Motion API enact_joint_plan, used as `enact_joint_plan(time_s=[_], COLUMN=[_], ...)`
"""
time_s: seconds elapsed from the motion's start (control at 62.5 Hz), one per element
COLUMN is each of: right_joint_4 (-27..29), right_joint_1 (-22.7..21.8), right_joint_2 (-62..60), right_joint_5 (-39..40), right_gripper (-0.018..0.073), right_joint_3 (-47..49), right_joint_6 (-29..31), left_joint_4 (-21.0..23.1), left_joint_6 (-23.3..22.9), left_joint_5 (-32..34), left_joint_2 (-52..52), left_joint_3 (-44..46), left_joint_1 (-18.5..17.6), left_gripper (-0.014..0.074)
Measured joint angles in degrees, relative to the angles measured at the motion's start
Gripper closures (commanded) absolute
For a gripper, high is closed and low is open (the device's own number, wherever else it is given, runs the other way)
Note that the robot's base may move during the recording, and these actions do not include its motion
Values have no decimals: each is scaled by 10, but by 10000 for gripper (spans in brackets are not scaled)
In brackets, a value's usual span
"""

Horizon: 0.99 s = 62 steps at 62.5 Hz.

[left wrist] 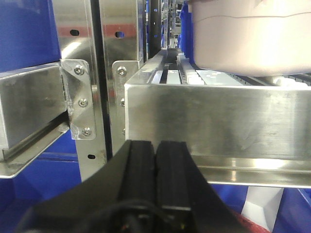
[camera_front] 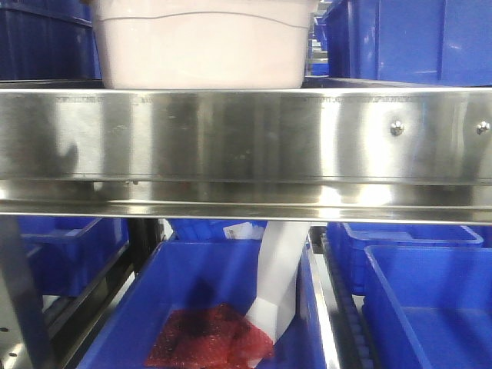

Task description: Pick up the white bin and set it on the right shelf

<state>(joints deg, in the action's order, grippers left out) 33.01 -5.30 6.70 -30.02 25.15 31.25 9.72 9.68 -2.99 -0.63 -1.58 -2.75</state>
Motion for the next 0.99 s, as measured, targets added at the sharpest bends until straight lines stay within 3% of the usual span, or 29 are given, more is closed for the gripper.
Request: enact_joint_plan(time_s=[0.224,0.352,0.512,0.672,0.8,0.992], right_joint_4=[-3,-41,-197,-354,-392,-388], right_joint_1=[0,0,5,48,63,63], right_joint_2=[0,0,0,-10,-32,-70], right_joint_5=[0,11,63,146,215,257], right_gripper=[491,491,491,491,491,491], right_joint_3=[0,-4,-42,-117,-183,-260], right_joint_6=[0,-14,-170,-318,-341,-346], left_joint_4=[0,0,0,0,0,0], left_joint_6=[0,0,0,0,0,-1], left_joint_5=[0,0,0,0,0,0], left_joint_2=[0,0,0,0,0,0], left_joint_3=[0,0,0,0,0,0], left_joint_1=[0,0,0,0,0,0], left_gripper=[715,715,715,715,715,715])
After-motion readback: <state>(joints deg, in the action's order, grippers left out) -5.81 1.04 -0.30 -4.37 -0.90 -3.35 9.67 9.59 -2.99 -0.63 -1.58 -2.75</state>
